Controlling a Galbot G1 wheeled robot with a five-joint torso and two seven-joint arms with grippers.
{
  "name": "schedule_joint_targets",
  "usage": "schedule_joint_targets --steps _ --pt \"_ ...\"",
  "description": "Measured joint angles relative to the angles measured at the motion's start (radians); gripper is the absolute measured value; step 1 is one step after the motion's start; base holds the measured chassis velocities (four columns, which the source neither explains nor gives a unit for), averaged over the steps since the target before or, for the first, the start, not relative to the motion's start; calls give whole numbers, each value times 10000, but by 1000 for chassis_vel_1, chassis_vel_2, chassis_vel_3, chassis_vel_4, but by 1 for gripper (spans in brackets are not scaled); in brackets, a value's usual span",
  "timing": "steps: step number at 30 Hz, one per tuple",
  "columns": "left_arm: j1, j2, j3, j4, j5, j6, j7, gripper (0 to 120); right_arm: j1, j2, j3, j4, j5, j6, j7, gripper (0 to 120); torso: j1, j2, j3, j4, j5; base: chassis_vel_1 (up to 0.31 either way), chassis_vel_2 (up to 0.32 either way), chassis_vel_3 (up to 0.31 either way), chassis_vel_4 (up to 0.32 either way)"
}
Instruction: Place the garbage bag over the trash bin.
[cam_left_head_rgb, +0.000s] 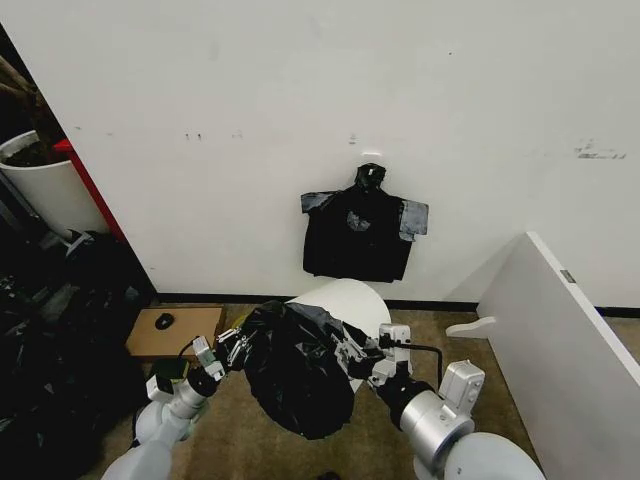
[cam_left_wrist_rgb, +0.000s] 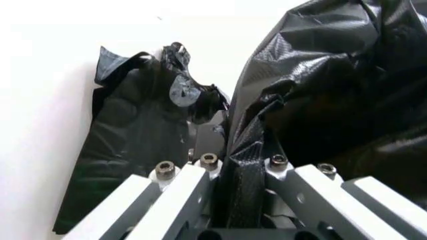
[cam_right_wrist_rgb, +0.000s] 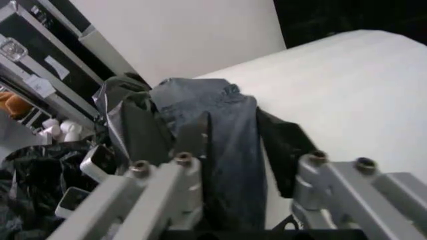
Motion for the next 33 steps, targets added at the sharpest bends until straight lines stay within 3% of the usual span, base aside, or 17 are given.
schedule_joint_targets --steps 6,14,20,33 --pt "0 -23 -3 -56 -14 -3 -65 3 10 -27 46 -2 -9 59 -3 0 0 0 0 0 0 0 0 0 0" --pt "197 -43 -43 -311 -18 104 56 3 19 78 58 -20 -334 808 -246 0 0 0 0 0 -1 0 0 0 0" --pt "348 -31 -201 -563 -91 269 180 3 64 119 137 -773 -1428 1675 -961 0 0 0 0 0 0 0 0 0 0" --pt "590 -20 -417 -916 -232 734 476 3 214 245 120 -1886 -2901 2573 -1832 0 0 0 0 0 0 0 0 0 0"
